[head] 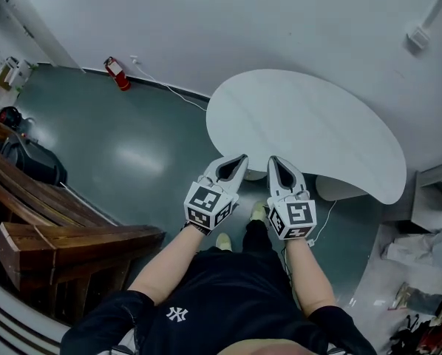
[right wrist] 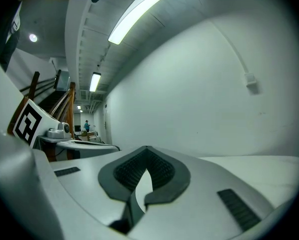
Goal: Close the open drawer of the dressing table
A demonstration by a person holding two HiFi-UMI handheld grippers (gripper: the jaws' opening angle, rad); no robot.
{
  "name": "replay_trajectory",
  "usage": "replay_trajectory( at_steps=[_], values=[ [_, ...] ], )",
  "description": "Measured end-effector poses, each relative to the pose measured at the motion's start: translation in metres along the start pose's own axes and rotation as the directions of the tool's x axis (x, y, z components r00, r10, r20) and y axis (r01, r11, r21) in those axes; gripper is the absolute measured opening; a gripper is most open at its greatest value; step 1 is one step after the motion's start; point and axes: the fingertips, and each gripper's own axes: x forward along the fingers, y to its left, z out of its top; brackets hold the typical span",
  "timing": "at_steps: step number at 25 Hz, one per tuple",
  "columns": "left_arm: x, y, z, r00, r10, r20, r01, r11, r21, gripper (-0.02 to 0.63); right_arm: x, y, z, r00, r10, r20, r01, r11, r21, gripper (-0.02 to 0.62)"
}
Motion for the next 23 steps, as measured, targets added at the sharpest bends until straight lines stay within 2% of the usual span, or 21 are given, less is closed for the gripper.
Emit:
replay_trajectory(
  at_steps=[11, 23],
  values=[
    [0.010, -0.004, 0.012, 1.000, 0.010, 0.001, -0.010, 1.000, 0.014, 0.009, 0.002, -0.005, 0.012, 1.000, 0.022, 0.011, -0.022, 1.000, 0.015, 0.014],
    [0.006, 0.004, 0.023, 1.000, 0.021, 0.023, -0.022, 0.999, 0.035, 0.009, 0.007, 0.005, 0.020, 0.999, 0.025, 0.025, -0.025, 0.999, -0.021, 0.014]
  ],
)
